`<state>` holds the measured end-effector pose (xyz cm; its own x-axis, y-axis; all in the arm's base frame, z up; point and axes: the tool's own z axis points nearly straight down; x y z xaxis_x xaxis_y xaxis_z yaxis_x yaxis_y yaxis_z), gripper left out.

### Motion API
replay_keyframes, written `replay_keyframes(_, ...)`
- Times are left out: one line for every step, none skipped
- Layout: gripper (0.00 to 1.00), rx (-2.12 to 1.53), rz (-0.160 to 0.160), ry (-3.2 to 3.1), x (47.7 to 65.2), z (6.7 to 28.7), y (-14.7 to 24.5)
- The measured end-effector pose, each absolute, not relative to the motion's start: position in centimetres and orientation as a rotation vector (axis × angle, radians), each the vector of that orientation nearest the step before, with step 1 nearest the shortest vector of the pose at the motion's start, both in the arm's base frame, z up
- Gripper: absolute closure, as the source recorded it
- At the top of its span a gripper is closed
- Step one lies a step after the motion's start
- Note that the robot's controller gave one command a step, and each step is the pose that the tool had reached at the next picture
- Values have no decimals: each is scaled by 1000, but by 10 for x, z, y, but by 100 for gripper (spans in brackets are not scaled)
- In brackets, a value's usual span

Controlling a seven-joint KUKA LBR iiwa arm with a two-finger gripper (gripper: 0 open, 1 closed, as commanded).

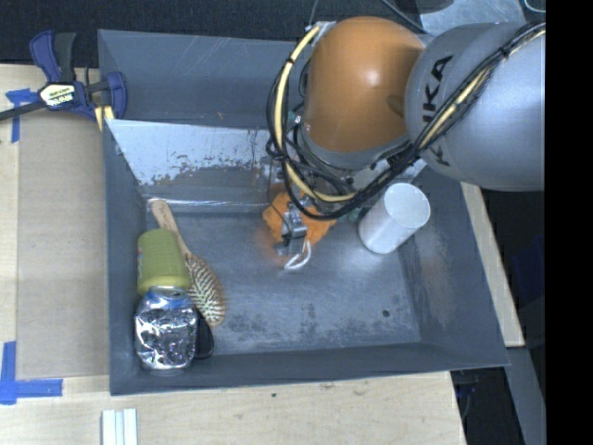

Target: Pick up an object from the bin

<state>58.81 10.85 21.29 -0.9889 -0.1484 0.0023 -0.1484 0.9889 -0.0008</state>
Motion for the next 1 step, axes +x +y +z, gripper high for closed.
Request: replay_keyframes(0, 223, 7, -3130, 594, 181, 28)
